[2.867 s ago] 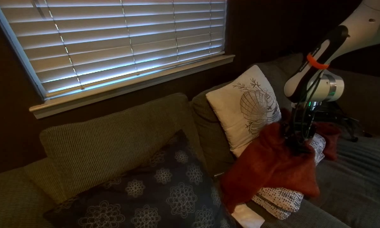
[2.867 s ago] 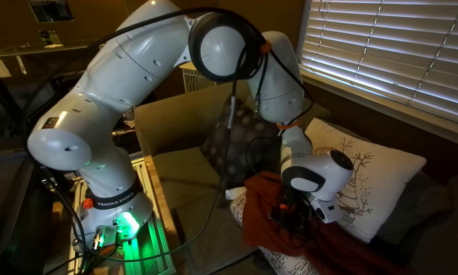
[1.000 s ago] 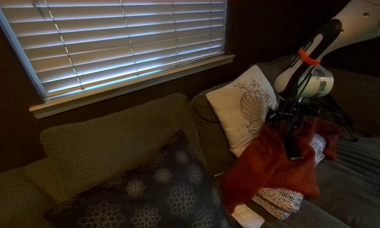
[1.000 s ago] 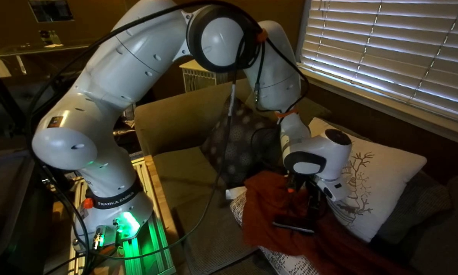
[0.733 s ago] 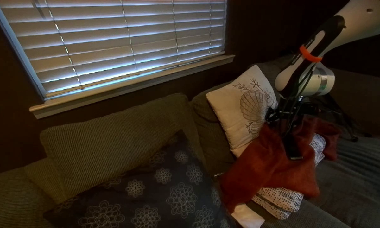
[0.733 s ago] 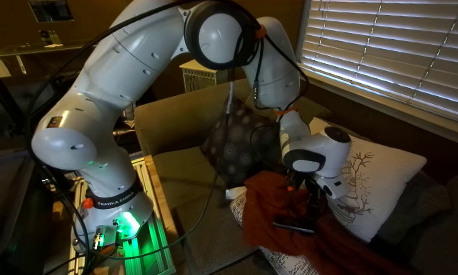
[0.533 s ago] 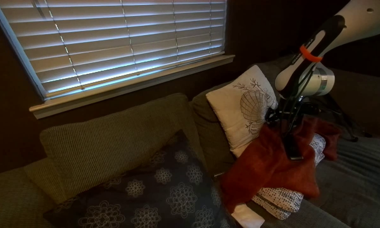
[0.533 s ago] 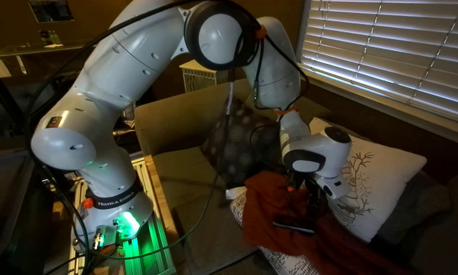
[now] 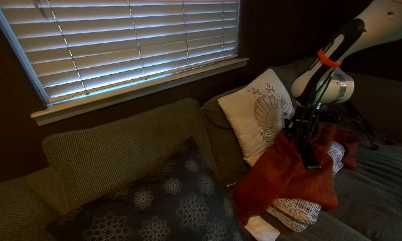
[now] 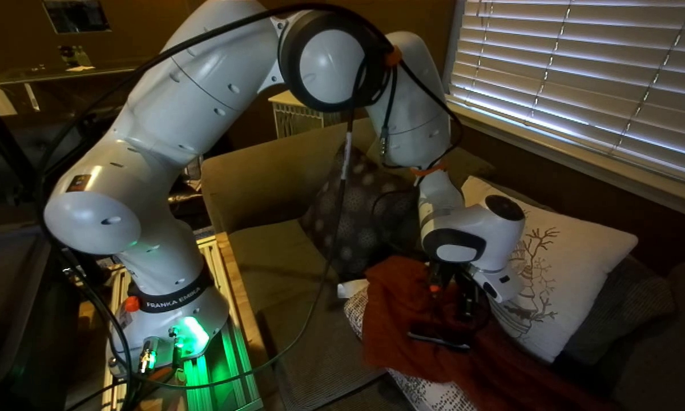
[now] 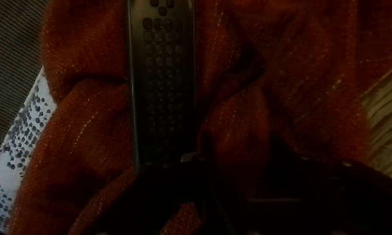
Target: Remove the remote from the white pillow, put it on the brown fleece and then cover the remote with the brown fleece
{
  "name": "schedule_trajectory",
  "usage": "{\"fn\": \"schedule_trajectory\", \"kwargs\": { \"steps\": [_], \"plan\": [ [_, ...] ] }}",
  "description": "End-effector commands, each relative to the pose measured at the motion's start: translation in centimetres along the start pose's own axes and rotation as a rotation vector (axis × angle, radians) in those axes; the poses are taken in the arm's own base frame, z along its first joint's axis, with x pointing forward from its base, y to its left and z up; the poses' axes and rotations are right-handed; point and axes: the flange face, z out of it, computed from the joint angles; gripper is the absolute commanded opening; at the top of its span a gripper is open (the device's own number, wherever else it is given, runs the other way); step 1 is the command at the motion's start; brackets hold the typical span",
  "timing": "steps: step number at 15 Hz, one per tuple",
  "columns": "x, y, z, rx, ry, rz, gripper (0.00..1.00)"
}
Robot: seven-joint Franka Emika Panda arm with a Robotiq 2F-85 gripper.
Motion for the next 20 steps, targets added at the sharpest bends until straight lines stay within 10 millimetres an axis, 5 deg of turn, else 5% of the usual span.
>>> {"fn": "schedule_trajectory", "kwargs": {
  "steps": [1,4,13,20],
  "plan": [
    [0.4,0.0,0.4,0.022,0.009,-0.017,0.16],
    [0.5,0.1,0.2,0.022,0.015,-0.016,0.01],
    [-1.3,0.4,-1.2,0.062,-0.020,-0.129,0.01],
    [-4.0,4.5,-1.5,0.018,-0.155,-0.295,0.01]
  ]
}}
